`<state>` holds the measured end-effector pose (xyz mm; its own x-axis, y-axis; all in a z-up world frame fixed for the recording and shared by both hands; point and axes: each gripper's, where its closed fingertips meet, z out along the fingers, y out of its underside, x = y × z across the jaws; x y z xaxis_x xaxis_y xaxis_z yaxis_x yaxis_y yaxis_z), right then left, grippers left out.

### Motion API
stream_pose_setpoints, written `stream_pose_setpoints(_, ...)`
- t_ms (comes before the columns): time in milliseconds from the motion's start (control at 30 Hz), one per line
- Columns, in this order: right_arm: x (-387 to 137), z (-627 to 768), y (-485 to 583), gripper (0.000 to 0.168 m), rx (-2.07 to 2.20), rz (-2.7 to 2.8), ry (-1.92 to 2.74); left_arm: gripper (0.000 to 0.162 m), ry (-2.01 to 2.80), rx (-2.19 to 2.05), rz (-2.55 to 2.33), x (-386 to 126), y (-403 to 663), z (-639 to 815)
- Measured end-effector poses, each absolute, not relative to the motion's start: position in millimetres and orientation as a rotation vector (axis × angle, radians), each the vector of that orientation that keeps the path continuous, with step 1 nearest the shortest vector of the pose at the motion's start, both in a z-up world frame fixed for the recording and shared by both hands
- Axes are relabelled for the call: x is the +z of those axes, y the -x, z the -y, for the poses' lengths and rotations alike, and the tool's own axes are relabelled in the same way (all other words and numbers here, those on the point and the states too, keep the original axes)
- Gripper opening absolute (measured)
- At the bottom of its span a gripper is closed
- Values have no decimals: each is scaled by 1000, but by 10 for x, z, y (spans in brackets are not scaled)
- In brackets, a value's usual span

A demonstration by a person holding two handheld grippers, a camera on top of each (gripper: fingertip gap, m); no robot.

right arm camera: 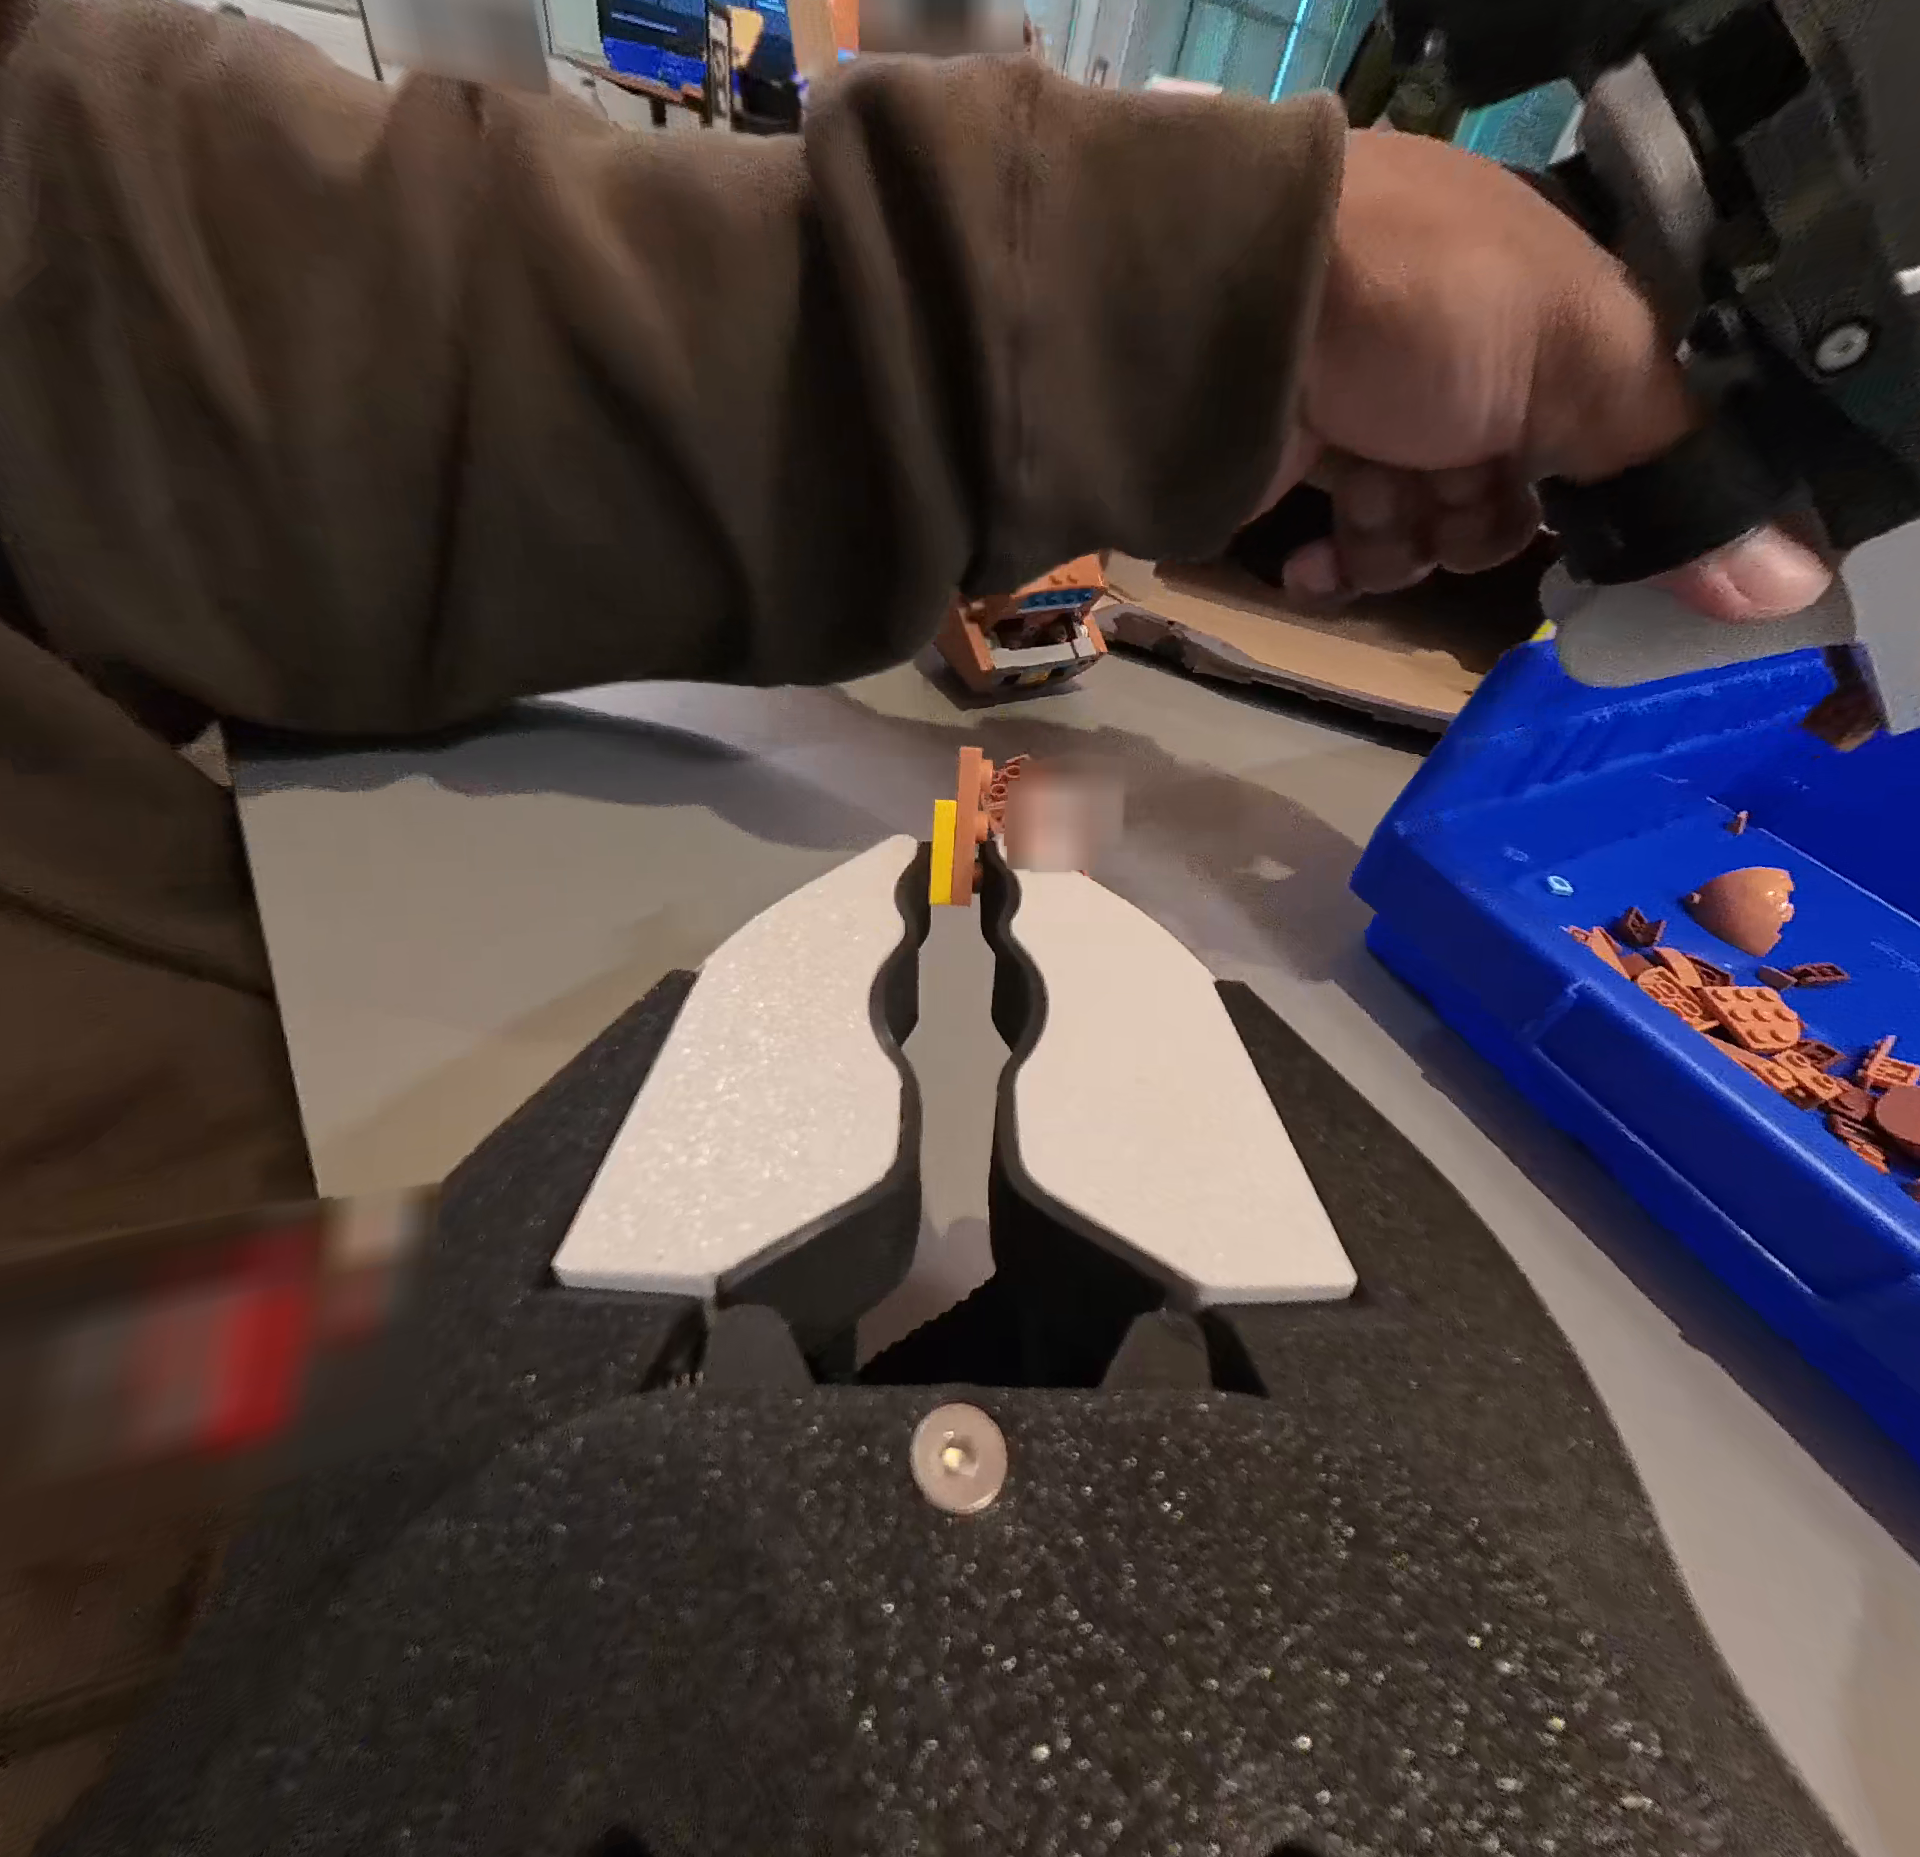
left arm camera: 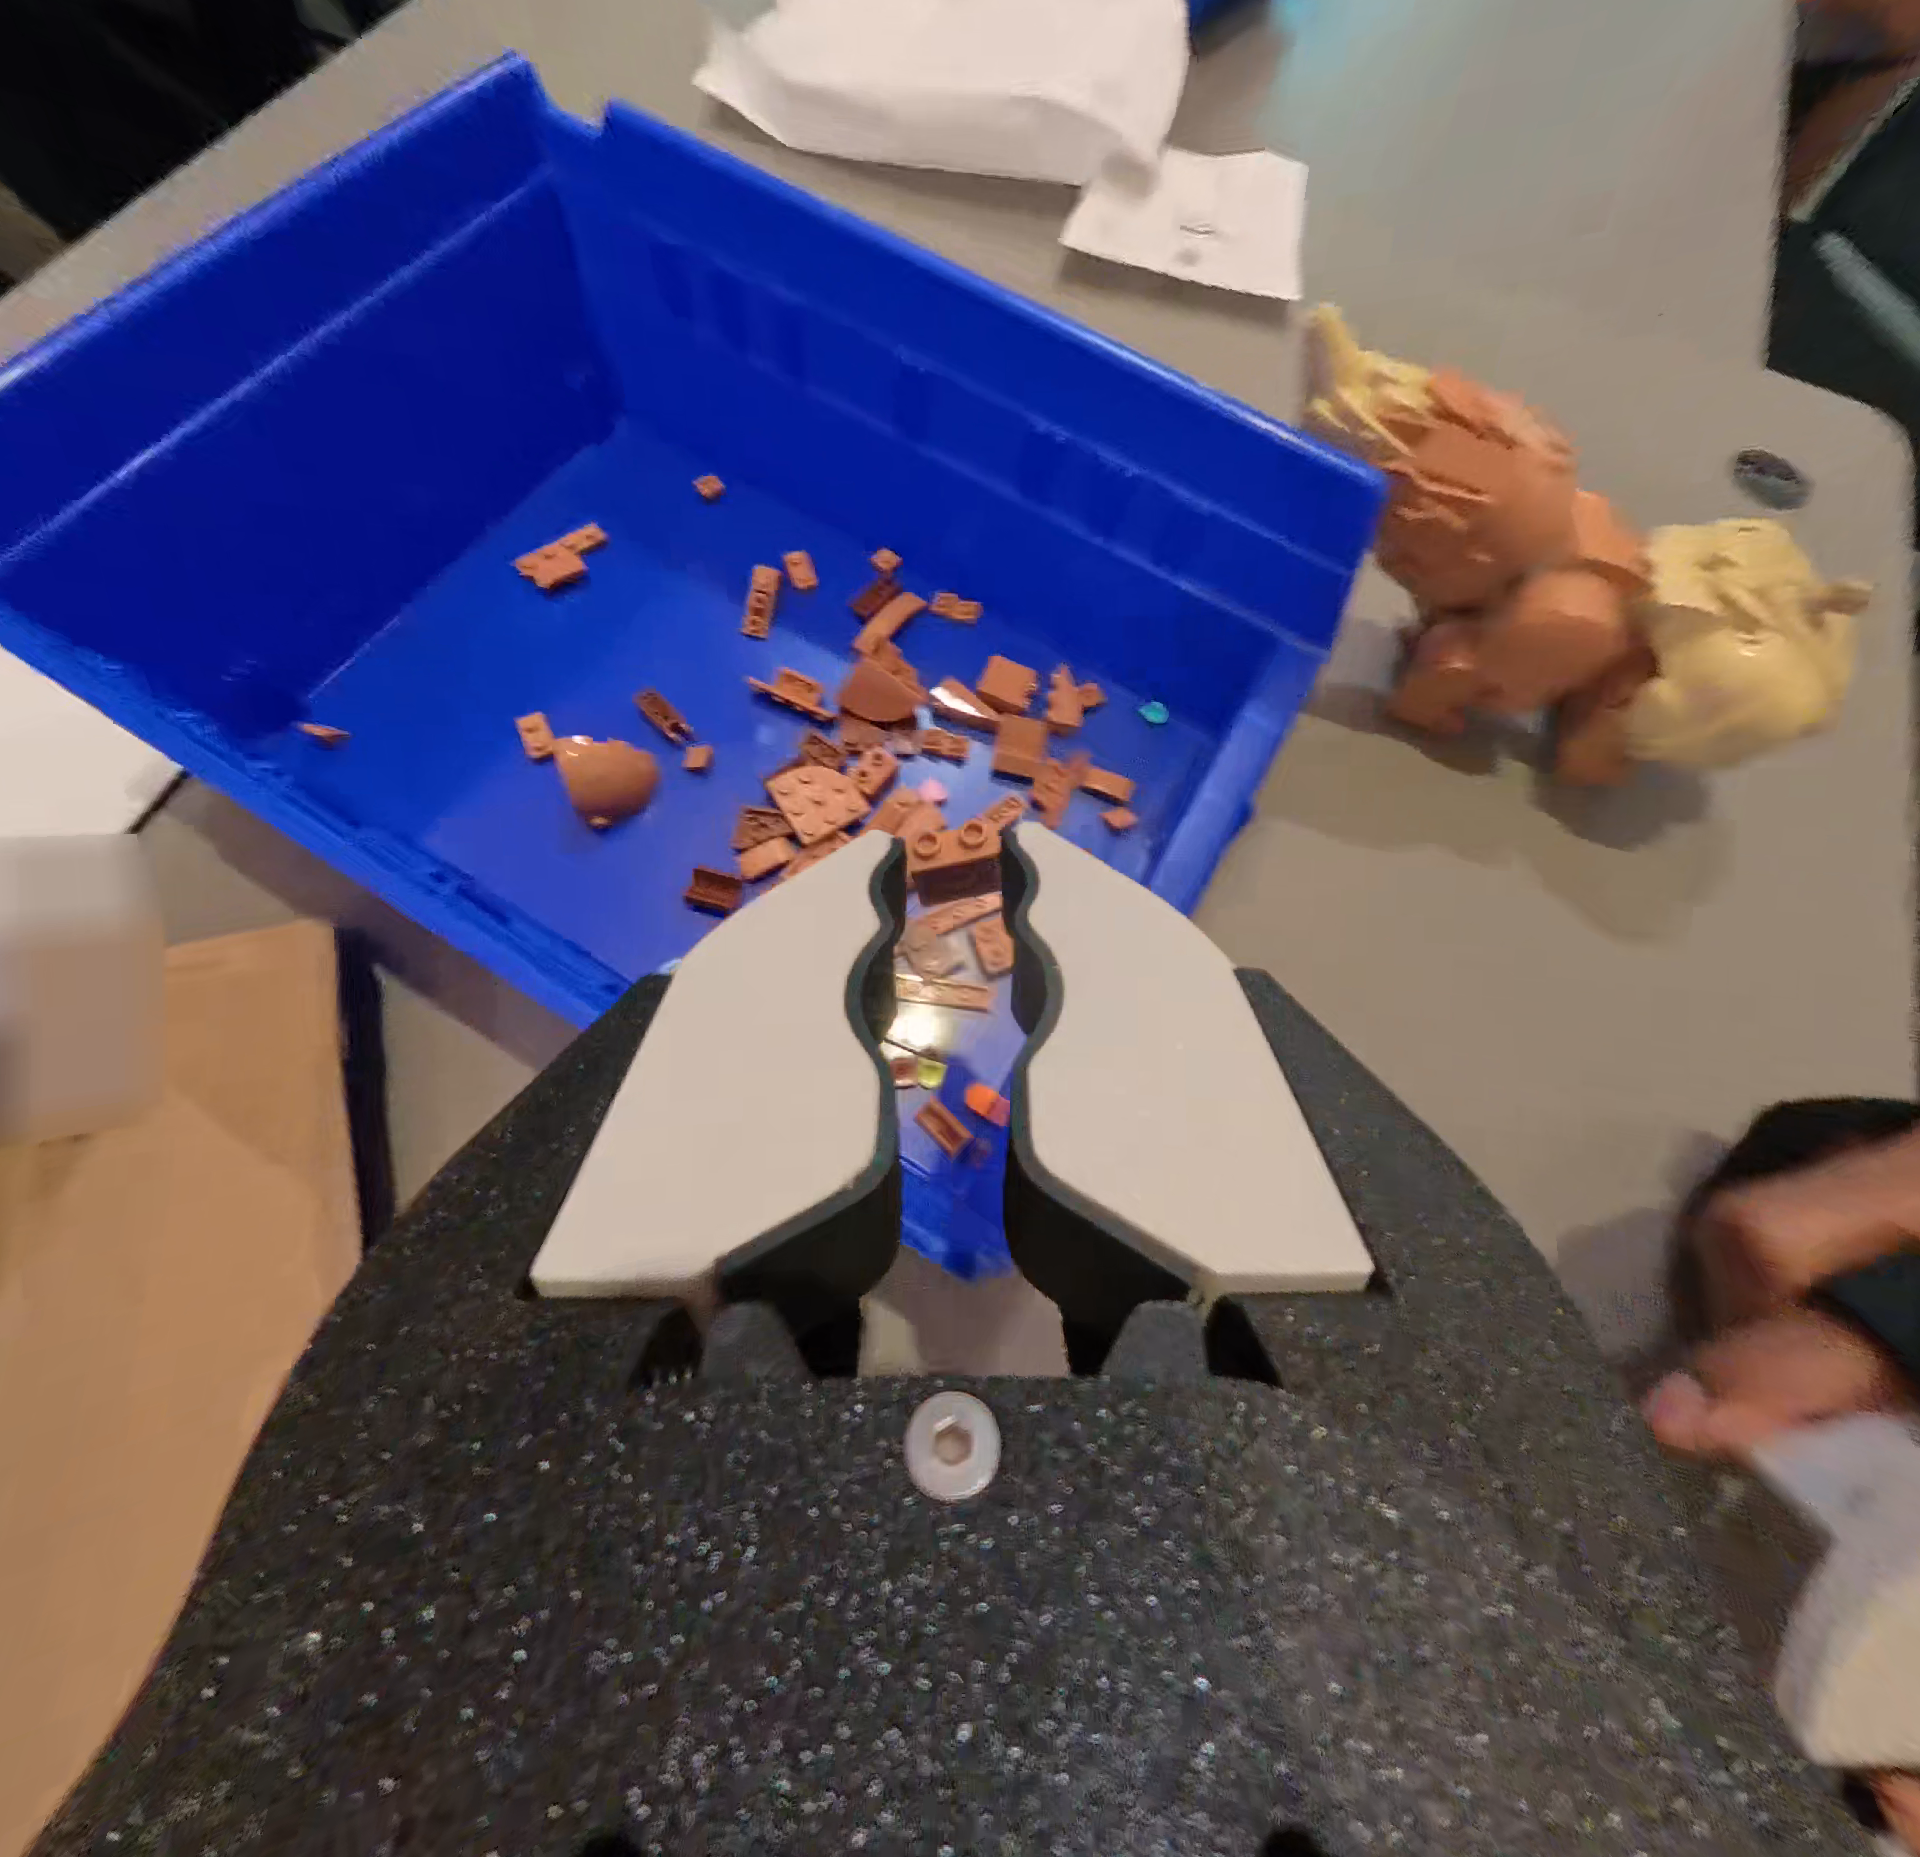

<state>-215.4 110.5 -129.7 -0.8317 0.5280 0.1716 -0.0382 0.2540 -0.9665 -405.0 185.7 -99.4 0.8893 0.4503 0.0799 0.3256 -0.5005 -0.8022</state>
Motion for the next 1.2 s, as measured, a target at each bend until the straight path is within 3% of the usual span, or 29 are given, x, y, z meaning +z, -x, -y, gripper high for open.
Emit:
stream_pose_setpoints(367, -1262, -1157, 2160, 7, 1655, 2048, 462, 33, 2086, 238, 467, -818, 3932, -1861)
stream_pose_setpoints(600, -1285, -1147, 2154, 7, 1783, 2166, 510, 33, 2028, 245, -149, -660, 2652, -1422)
stream_pose_setpoints(1200, -1229, -873, 2114, 7, 1705, 2427, 293, 16, 1978, 130, -432, -1006, 2079, -1042)
